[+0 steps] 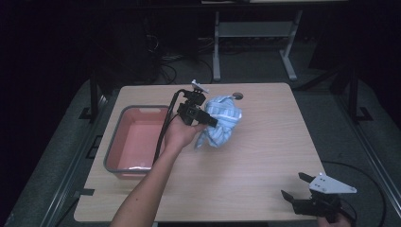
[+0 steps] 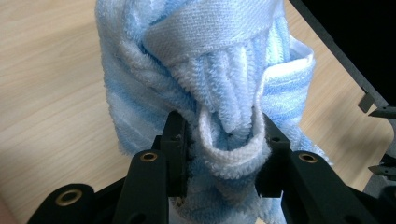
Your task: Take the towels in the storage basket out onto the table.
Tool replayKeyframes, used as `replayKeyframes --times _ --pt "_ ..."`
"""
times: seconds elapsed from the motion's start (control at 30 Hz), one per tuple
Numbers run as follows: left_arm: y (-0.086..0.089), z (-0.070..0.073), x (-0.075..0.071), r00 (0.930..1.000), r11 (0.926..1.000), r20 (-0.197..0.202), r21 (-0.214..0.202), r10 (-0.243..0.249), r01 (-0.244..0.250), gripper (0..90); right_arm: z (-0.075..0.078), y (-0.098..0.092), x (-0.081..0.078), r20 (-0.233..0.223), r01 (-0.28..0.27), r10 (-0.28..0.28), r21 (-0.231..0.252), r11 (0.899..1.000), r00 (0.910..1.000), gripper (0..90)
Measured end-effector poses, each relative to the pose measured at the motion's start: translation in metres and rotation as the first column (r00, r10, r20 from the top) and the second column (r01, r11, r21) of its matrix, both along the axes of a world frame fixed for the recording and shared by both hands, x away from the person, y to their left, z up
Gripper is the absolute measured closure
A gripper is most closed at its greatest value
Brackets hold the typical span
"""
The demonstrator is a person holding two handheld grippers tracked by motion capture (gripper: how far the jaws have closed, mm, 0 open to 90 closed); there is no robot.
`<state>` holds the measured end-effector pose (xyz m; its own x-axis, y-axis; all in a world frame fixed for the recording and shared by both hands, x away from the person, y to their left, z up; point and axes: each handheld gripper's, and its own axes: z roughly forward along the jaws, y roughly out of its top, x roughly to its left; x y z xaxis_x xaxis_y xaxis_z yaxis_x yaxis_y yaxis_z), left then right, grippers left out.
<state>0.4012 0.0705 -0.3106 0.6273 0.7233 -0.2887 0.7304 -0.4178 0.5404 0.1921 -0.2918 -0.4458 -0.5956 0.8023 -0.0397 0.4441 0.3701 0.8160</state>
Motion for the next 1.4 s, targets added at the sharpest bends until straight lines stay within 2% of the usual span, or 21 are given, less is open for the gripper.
replayKeyframes --times 0.17,0.3,0.6,0.7,0.9,1.07,1.3,1.4 --pt "-0.006 -0.01 0.003 0.9999 1.0 -0.015 -0.001 0.002 -0.002 62.7 0.0 -0.001 0.0 0.0 0.004 -0.004 0.004 1.0 1.0 13.7" --pt "-0.013 -0.019 0.004 0.9994 0.9999 -0.032 -0.002 -0.016 0.016 62.6 0.0 -0.001 0.0 0.003 0.003 -0.003 0.006 1.0 1.0 13.7" --pt "-0.024 -0.03 0.007 0.9988 0.9996 -0.04 -0.001 -0.028 0.028 62.6 0.0 -0.002 0.0 0.004 0.003 -0.003 0.005 1.0 1.0 13.7" --pt "-0.027 -0.035 0.007 0.9985 0.9997 -0.051 -0.015 -0.021 0.02 62.5 0.0 -0.002 0.0 0.007 0.0 0.0 0.005 1.0 1.0 13.7" --pt "-0.028 -0.048 0.009 0.9978 0.9998 -0.063 -0.01 -0.02 0.02 62.3 -0.001 -0.001 0.0 0.003 -0.007 0.007 0.001 1.0 1.0 13.7" --pt "-0.03 -0.055 0.009 0.9977 0.9994 -0.067 -0.034 -0.013 0.011 62.3 -0.001 -0.001 0.0 0.002 -0.005 0.005 0.001 1.0 1.0 13.7" --pt "-0.034 -0.063 0.009 0.9969 0.9997 -0.077 -0.021 -0.012 0.01 62.3 -0.001 -0.001 0.0 0.008 -0.011 0.011 -0.001 1.0 0.9999 13.6" --pt "-0.036 -0.068 0.009 0.997 0.9994 -0.077 -0.035 -0.005 0.003 61.5 -0.001 -0.001 0.0 0.007 -0.01 0.01 0.0 1.0 0.9999 13.7"
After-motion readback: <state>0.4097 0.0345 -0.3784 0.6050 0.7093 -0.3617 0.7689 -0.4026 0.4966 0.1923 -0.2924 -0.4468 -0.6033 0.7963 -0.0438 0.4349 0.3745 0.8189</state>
